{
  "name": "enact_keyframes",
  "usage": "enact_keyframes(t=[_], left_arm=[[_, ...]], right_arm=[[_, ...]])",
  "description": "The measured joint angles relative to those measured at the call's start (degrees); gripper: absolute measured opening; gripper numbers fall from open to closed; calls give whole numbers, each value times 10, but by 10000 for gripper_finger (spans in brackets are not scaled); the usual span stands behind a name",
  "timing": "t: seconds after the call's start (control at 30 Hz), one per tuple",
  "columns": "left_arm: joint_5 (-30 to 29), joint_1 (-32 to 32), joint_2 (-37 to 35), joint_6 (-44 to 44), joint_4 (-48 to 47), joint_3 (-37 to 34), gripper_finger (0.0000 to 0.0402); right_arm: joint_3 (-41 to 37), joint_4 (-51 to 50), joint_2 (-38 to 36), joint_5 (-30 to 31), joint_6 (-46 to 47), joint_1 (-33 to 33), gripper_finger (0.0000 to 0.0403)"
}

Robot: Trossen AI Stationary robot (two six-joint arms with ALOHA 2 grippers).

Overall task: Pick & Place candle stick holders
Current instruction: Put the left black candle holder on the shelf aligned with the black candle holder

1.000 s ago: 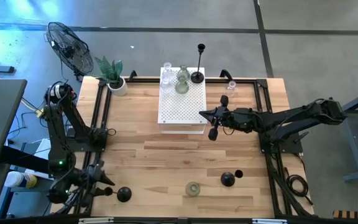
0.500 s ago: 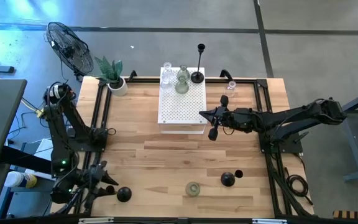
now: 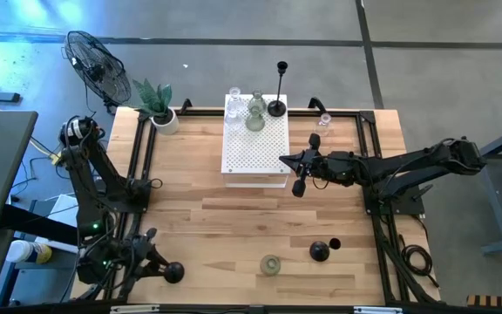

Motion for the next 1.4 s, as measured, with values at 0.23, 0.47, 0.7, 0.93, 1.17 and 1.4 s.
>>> enact_keyframes(t=[0.23,0.47,0.7,0.93,1.17,1.4], left_arm=[[-31,8,-2,42,5,0,17],[-27,111,-13,140,1,18,34],[69,327,-8,341,77,36,16],[244,524,62,465,239,36,30],[336,653,162,482,356,36,18],[390,712,209,479,423,36,24]], right_arm=[[0,0,0,0,-3,0,0],[0,0,0,0,-13,0,0],[0,1,0,-2,-14,0,0],[0,0,0,-16,-9,0,0],[0,0,0,-20,-13,0,0],[0,-5,0,-20,-14,0,0]])
